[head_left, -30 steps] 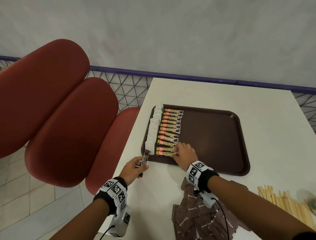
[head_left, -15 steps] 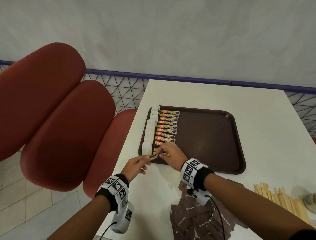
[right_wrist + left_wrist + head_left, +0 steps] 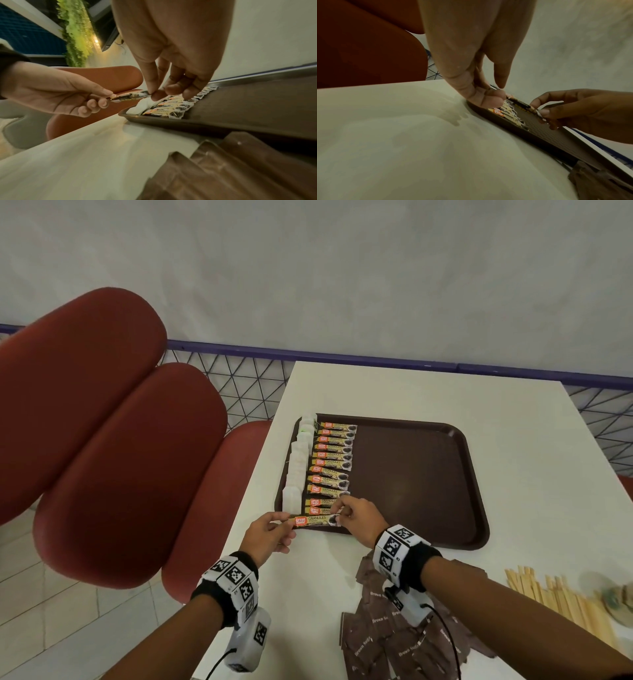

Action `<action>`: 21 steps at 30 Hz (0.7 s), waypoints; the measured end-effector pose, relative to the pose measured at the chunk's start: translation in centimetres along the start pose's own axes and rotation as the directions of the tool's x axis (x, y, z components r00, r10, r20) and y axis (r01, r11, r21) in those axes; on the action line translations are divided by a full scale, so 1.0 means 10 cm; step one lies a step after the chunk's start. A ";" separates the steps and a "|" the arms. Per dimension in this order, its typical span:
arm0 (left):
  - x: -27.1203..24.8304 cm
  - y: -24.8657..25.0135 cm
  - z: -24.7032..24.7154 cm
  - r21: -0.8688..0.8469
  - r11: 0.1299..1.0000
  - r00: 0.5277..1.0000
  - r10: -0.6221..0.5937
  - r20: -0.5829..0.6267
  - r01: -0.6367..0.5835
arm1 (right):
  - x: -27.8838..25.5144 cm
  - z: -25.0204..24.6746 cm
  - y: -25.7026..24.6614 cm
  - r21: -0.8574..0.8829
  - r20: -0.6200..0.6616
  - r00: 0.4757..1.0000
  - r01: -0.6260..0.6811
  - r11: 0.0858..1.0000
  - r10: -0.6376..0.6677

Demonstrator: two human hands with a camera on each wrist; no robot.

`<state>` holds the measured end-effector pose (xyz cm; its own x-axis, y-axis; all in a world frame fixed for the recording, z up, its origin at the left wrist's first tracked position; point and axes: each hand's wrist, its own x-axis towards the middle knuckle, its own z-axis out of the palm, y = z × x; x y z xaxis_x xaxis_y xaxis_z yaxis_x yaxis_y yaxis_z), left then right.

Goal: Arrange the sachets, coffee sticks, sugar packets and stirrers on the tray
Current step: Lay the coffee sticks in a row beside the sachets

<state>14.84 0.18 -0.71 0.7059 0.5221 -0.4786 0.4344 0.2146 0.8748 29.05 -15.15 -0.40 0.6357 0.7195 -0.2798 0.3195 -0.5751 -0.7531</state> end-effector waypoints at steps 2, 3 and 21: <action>0.02 -0.01 0.02 0.026 1.000 1.000 -0.003 0.005 0.003 | 0.01 -0.02 0.03 -0.002 -0.031 0.997 -0.072 0.997 0.072; 0.03 -0.01 0.03 0.050 0.999 1.000 0.001 0.008 -0.002 | 0.02 -0.02 0.05 -0.012 -0.039 0.994 -0.103 0.995 0.103; 0.11 -0.01 0.20 0.846 0.368 0.920 0.221 0.324 -0.387 | 0.05 0.03 0.22 -0.289 -0.132 0.981 -0.174 0.941 0.141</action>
<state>16.67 -0.88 -1.51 0.9268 0.2600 -0.2711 0.3600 -0.8209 0.4433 29.84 -15.95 -2.36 0.7612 0.5739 -0.3020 0.3936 -0.7789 -0.4882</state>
